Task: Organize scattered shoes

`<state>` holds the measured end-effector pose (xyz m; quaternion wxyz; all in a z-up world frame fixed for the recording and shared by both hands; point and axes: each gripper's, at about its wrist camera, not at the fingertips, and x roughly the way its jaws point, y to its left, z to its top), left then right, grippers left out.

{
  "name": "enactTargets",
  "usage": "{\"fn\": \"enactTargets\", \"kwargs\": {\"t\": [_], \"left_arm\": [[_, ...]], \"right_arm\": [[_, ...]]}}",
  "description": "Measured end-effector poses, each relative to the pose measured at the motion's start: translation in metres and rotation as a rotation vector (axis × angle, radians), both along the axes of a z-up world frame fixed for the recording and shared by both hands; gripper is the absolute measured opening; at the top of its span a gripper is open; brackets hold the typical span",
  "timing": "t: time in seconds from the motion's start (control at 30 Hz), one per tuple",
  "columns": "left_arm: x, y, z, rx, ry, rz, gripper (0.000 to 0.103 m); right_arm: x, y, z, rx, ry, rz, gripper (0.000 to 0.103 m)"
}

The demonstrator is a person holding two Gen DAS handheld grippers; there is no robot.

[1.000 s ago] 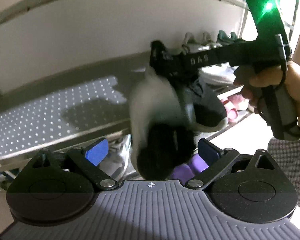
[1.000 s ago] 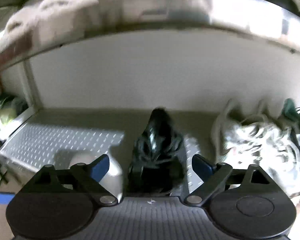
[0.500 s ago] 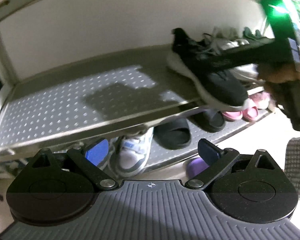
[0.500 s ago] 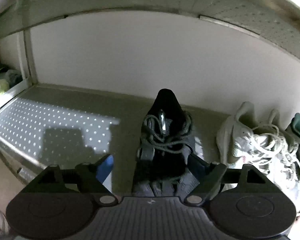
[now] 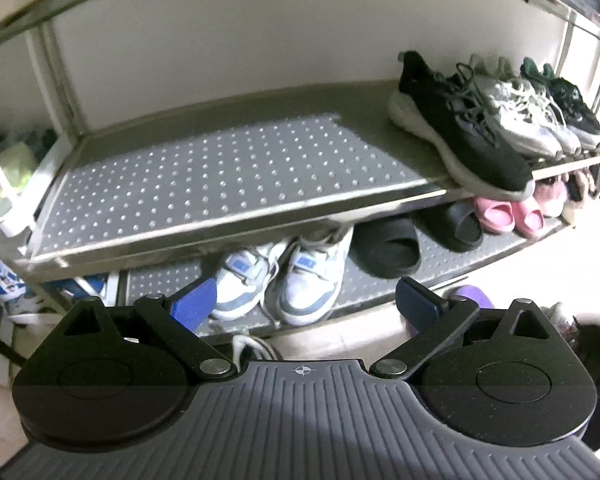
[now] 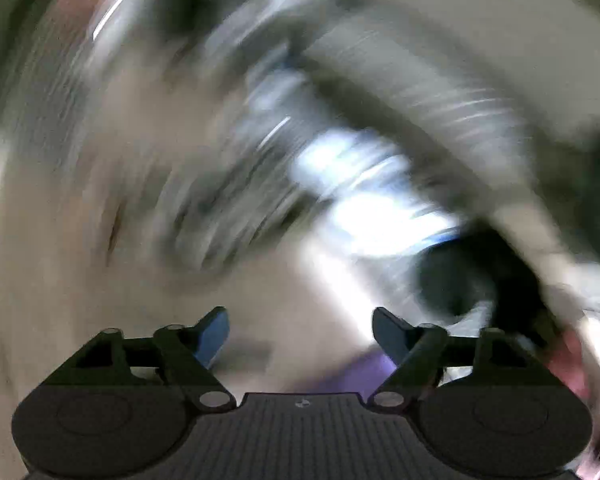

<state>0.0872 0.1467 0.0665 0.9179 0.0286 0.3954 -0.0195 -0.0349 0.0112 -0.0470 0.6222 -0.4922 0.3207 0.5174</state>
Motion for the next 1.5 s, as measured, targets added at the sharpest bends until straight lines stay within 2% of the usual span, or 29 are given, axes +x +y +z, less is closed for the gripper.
{"fn": "enactTargets", "kwargs": {"t": [0.03, 0.1, 0.17, 0.27, 0.3, 0.4, 0.5, 0.53, 0.57, 0.67, 0.7, 0.77, 0.83, 0.87, 0.9, 0.97, 1.07, 1.1, 1.23, 1.33, 1.37, 1.43, 1.47, 1.5], "left_arm": [[-0.001, 0.000, 0.000, 0.004, -0.001, -0.002, 0.099], [-0.001, 0.000, 0.000, 0.012, 0.000, -0.006, 0.099], [0.001, 0.001, 0.000, 0.008, 0.006, -0.001, 0.099], [0.006, 0.003, 0.000, -0.006, 0.014, 0.010, 0.099], [0.007, 0.004, 0.001, -0.011, 0.015, 0.011, 0.099], [0.012, 0.003, 0.002, -0.021, 0.017, 0.011, 0.099], [0.015, 0.003, 0.003, -0.020, 0.017, 0.014, 0.099], [0.016, 0.004, 0.003, -0.020, 0.018, 0.015, 0.099], [0.017, 0.004, 0.003, -0.020, 0.018, 0.018, 0.099], [0.017, 0.009, 0.003, -0.023, 0.018, 0.040, 0.099], [0.017, 0.011, 0.003, -0.023, 0.018, 0.046, 0.099], [0.017, 0.016, 0.002, -0.021, 0.018, 0.065, 0.099], [0.016, 0.022, 0.003, -0.024, 0.014, 0.093, 0.099], [0.015, 0.025, 0.004, -0.029, 0.011, 0.108, 0.099], [0.015, 0.028, 0.005, -0.038, 0.009, 0.121, 0.099], [0.012, 0.030, 0.008, -0.051, 0.002, 0.135, 0.099], [0.007, 0.033, 0.011, -0.062, -0.009, 0.142, 0.099], [0.006, 0.032, 0.011, -0.056, -0.010, 0.137, 0.099], [0.004, 0.030, 0.011, -0.040, -0.012, 0.121, 0.099], [0.006, 0.030, 0.010, -0.042, -0.007, 0.122, 0.099], [0.007, 0.030, 0.009, -0.041, -0.004, 0.122, 0.099], [0.009, 0.029, 0.007, -0.036, 0.003, 0.121, 0.099], [0.011, 0.028, 0.006, -0.032, 0.007, 0.119, 0.099], [0.013, 0.027, 0.004, -0.028, 0.012, 0.117, 0.099]], "right_arm": [[-0.016, -0.001, -0.016, -0.039, -0.020, 0.093, 0.072], [-0.065, -0.010, -0.061, -0.088, -0.148, 0.430, 0.075], [-0.081, -0.016, -0.084, -0.073, -0.266, 0.564, 0.085], [-0.086, -0.020, -0.115, -0.090, -0.338, 0.707, 0.084], [-0.084, -0.019, -0.118, -0.089, -0.345, 0.719, 0.083], [-0.083, -0.022, -0.143, -0.062, -0.440, 0.895, 0.083], [-0.089, -0.019, -0.162, -0.065, -0.497, 1.061, 0.079], [-0.089, -0.014, -0.163, -0.067, -0.492, 1.062, 0.079], [-0.090, -0.008, -0.164, -0.069, -0.486, 1.061, 0.073], [-0.083, 0.035, -0.149, -0.058, -0.343, 0.827, 0.067], [-0.081, 0.049, -0.144, -0.054, -0.296, 0.748, 0.060], [-0.048, 0.084, -0.119, -0.027, -0.152, 0.405, 0.036], [-0.016, 0.119, -0.095, -0.001, -0.009, 0.062, 0.030], [0.001, 0.136, -0.083, 0.012, 0.063, -0.109, 0.023], [0.021, 0.132, -0.083, 0.002, 0.133, -0.242, 0.015], [0.062, 0.124, -0.082, -0.017, 0.274, -0.506, 0.008], [0.096, 0.083, -0.087, 0.006, 0.391, -0.803, 0.016], [0.098, 0.076, -0.088, 0.011, 0.419, -0.827, 0.021], [0.102, 0.058, -0.092, 0.032, 0.508, -0.881, 0.028], [0.095, 0.066, -0.101, 0.019, 0.473, -0.849, 0.036], [0.094, 0.071, -0.106, 0.013, 0.460, -0.842, 0.042], [0.092, 0.080, -0.114, 0.003, 0.435, -0.829, 0.041], [0.091, 0.084, -0.118, -0.002, 0.422, -0.823, 0.037], [0.092, 0.083, -0.118, -0.005, 0.421, -0.850, 0.021]]}}
